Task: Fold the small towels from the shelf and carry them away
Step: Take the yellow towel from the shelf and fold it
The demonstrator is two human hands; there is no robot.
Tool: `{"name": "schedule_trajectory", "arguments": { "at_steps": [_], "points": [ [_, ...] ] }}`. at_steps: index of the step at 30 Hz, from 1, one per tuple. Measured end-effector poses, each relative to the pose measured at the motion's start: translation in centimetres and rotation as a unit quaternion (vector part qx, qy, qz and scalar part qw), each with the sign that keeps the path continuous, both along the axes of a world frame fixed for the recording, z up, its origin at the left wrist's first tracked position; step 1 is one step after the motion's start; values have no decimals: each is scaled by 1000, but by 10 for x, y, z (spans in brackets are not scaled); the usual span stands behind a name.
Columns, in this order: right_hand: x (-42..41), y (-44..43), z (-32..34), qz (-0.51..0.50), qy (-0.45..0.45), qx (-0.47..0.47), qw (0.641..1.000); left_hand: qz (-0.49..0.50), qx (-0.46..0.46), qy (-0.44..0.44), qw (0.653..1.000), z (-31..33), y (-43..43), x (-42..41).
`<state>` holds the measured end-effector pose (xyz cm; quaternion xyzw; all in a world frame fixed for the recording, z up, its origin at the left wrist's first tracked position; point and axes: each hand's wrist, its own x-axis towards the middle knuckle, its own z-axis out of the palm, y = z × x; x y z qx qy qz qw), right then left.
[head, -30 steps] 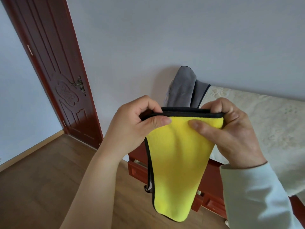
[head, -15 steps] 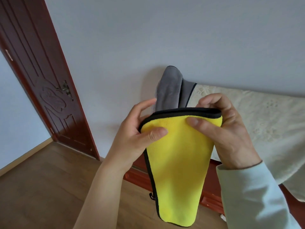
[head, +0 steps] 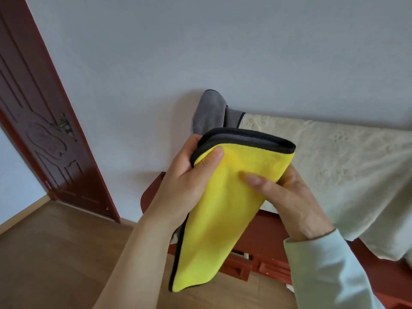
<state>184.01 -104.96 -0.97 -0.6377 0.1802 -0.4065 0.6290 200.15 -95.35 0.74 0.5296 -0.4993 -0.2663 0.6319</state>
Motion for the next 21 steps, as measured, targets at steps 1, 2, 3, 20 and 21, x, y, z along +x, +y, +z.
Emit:
{"name": "schedule_trajectory", "arguments": {
  "at_steps": [1,2,3,20,21],
  "points": [
    [0,1,-3,-1,6,0,1000,4,9,-8,1000,1,0,-2],
    [-1,3,-3,-4,9,4,1000,7,19,-13,1000,1,-1,-2],
    [-1,4,-4,-10,9,7,1000,9,29,-16,999,1,0,-2],
    [1,-7,-12,-3,-23,71,997,66,-30,-16,997,-2,-3,6],
    [2,-9,-16,10,-24,66,998,64,-37,-10,997,-1,-3,5]
  ]
}}
